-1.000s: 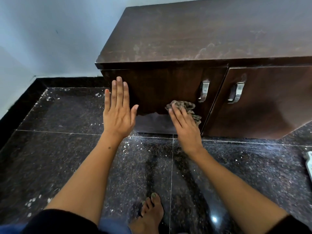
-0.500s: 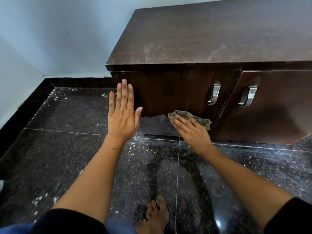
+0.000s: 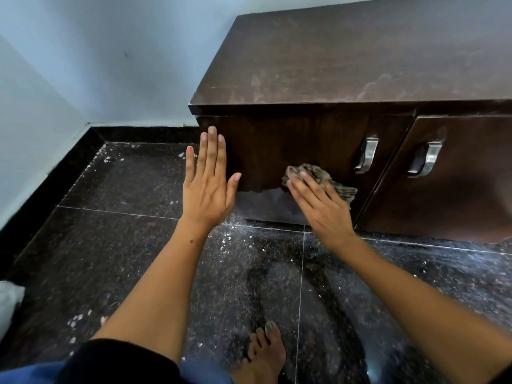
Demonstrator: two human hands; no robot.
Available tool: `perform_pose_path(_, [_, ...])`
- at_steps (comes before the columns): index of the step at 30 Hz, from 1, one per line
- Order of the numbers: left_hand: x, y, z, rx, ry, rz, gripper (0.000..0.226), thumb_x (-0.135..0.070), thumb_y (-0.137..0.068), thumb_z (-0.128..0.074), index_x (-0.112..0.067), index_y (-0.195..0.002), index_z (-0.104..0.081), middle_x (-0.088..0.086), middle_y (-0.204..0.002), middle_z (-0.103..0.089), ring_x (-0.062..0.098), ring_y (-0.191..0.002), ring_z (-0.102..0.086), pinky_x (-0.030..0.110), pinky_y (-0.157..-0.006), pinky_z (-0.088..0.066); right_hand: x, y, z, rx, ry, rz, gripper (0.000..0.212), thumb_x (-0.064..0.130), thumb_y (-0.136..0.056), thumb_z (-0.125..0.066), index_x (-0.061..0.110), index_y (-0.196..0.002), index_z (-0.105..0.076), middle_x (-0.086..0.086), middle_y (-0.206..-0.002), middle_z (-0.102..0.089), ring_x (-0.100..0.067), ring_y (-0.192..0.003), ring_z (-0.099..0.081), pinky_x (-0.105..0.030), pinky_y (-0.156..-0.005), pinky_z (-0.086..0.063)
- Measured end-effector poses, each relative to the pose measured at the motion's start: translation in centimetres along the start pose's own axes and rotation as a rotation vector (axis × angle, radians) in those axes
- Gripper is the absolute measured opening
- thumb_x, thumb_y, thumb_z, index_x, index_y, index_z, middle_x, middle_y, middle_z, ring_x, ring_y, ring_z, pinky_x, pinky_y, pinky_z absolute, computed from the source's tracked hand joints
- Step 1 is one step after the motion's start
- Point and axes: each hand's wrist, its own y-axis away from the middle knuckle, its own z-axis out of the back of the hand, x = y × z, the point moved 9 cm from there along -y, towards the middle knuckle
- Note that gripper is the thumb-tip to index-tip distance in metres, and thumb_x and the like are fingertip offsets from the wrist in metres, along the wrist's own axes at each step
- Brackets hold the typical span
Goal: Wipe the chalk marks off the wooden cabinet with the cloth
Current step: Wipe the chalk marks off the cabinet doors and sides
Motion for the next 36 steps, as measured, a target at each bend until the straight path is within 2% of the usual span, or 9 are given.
perform_pose_path(3, [-0.1, -0.3, 0.5, -0.010, 0.014, 0.000, 0.066, -0.042, -0.099, -0.018, -0.001, -0.149, -0.004, 0.014, -0.155, 0.004, 0.027, -0.146, -0.002, 0.045, -0.118, 0.001, 1.3, -1.5, 0.4, -0.012, -0.009, 0.020, 0.048, 0.004, -0.090, -0.036, 0.008, -0.137, -0.046, -0.001, -0.144, -0.046, -0.018, -0.133, -0.042, -0.037, -0.104, -0.040])
perform_pose_path(8, [0.6, -0.5, 1.1, 0.006, -0.023, -0.043, 0.065, -0.043, -0.098, -0.016, -0.004, -0.149, -0.004, 0.010, -0.155, 0.006, 0.023, -0.146, 0.001, 0.044, -0.118, 0.001, 1.4, -0.1, -0.5, 0.146, 0.027, 0.112, 0.057, 0.011, -0.082, -0.058, 0.014, -0.138, -0.046, 0.004, -0.147, -0.041, -0.013, -0.135, -0.039, -0.033, -0.105, -0.038])
perform_pose_path(12, [1.2, -0.7, 1.5, -0.007, -0.013, -0.013, 0.066, -0.044, -0.098, -0.015, -0.002, -0.149, -0.004, 0.014, -0.156, 0.003, 0.024, -0.145, 0.001, 0.044, -0.117, 0.004, 0.7, -1.2, 0.7, 0.043, 0.031, -0.018, 0.052, 0.005, -0.089, -0.038, 0.009, -0.140, -0.040, -0.003, -0.147, -0.041, -0.019, -0.136, -0.038, -0.038, -0.107, -0.036])
perform_pose_path(14, [1.4, -0.8, 1.5, 0.012, -0.006, 0.003, 0.067, -0.045, -0.098, -0.014, -0.002, -0.148, -0.001, 0.019, -0.157, 0.000, 0.025, -0.145, 0.002, 0.046, -0.116, 0.005, 1.6, -1.9, 0.4, 0.095, 0.033, -0.009, 0.055, 0.007, -0.088, -0.046, 0.010, -0.142, -0.038, -0.002, -0.149, -0.038, -0.019, -0.138, -0.033, -0.038, -0.109, -0.033])
perform_pose_path(19, [1.1, -0.9, 2.0, -0.010, 0.016, 0.002, 0.068, -0.045, -0.098, -0.013, -0.001, -0.148, -0.001, 0.019, -0.156, 0.001, 0.025, -0.145, 0.004, 0.046, -0.117, 0.005, 3.1, -0.4, -2.0, 0.358, 0.076, 0.119, 0.064, 0.009, -0.091, -0.044, 0.008, -0.149, -0.017, 0.002, -0.156, 0.000, -0.017, -0.145, -0.007, -0.036, -0.116, -0.015])
perform_pose_path(23, [1.4, -1.2, 1.9, -0.038, 0.002, -0.017, 0.067, -0.045, -0.099, -0.014, -0.002, -0.148, 0.000, 0.018, -0.156, 0.001, 0.023, -0.145, 0.004, 0.044, -0.117, 0.005, 2.1, -0.7, -0.7, 0.245, 0.037, 0.011, 0.062, 0.006, -0.080, -0.044, 0.011, -0.142, -0.039, 0.000, -0.151, -0.034, -0.018, -0.140, -0.031, -0.037, -0.109, -0.033])
perform_pose_path(25, [1.6, -1.3, 1.9, -0.044, -0.011, -0.031, 0.067, -0.045, -0.099, -0.015, -0.002, -0.149, -0.003, 0.020, -0.157, -0.002, 0.024, -0.145, 0.002, 0.043, -0.117, 0.005, 2.5, -1.3, -0.3, 0.188, 0.007, 0.007, 0.059, 0.005, -0.083, -0.041, 0.009, -0.142, -0.039, -0.002, -0.150, -0.036, -0.018, -0.139, -0.032, -0.038, -0.109, -0.034])
perform_pose_path(30, [1.6, -1.0, 1.5, -0.049, -0.012, -0.059, 0.067, -0.045, -0.099, -0.016, -0.001, -0.148, -0.001, 0.014, -0.154, 0.008, 0.024, -0.145, 0.003, 0.043, -0.118, 0.003, 3.7, 0.4, -4.0, 0.497, 0.109, 0.208, 0.060, 0.012, -0.098, -0.034, 0.005, -0.149, -0.004, -0.002, -0.157, 0.012, -0.019, -0.145, 0.010, -0.040, -0.117, -0.001])
perform_pose_path(36, [1.9, -0.9, 0.9, -0.035, -0.055, -0.112, 0.066, -0.043, -0.099, -0.017, 0.000, -0.148, -0.004, 0.016, -0.155, 0.004, 0.024, -0.146, 0.001, 0.042, -0.118, 0.003, 3.7, -0.5, -2.3, 0.202, 0.032, 0.063, 0.054, 0.010, -0.090, -0.028, 0.010, -0.142, -0.037, 0.001, -0.151, -0.035, -0.016, -0.140, -0.031, -0.035, -0.111, -0.030])
